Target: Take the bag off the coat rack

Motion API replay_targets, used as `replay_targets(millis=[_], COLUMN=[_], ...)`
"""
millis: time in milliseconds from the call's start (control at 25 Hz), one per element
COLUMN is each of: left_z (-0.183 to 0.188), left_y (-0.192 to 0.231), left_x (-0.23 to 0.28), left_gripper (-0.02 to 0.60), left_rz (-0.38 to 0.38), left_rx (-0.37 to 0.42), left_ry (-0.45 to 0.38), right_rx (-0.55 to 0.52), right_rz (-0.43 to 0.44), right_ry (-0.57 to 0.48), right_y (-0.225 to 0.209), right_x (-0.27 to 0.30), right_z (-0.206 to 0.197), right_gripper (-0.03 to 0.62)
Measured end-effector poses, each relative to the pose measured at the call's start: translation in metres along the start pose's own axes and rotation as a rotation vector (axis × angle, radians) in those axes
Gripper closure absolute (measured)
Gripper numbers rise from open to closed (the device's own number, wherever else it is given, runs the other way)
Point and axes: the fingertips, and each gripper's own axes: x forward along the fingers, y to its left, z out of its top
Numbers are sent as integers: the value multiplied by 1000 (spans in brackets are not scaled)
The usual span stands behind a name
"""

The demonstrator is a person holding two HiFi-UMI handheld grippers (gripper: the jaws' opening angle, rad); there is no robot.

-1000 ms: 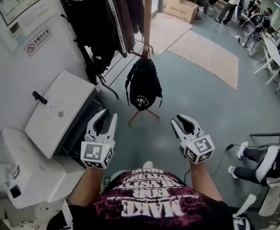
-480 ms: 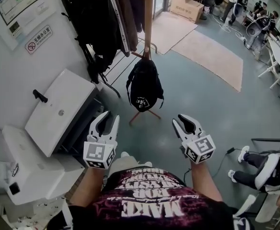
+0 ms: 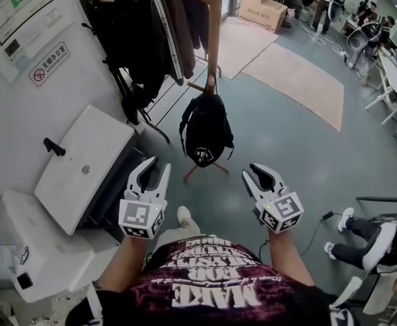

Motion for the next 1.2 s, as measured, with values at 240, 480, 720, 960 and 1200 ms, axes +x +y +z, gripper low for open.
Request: replay_targets(millis=[240, 480, 720, 960, 1200], left_z=[2, 2, -2, 4, 6], left_y=[26, 42, 64, 87, 103], left_x=[27, 55, 75, 92, 107], left_gripper=[476, 476, 476, 476, 476], left_rz=[-11, -34, -34, -31, -75], left_rx=[-3, -10, -26, -41, -39], left_ry=[-2, 1, 13, -4, -22], right_rx=[-6, -9, -21, -28, -36], right_rz=[-14, -27, -35, -42, -61], right_ry=[-5, 12, 30, 38, 38], right_y=[-12, -25, -33, -34, -35], right_x=[31, 55, 77, 96, 123], right_z=[13, 16, 24, 30, 37], right_gripper=[480, 480, 482, 482, 482])
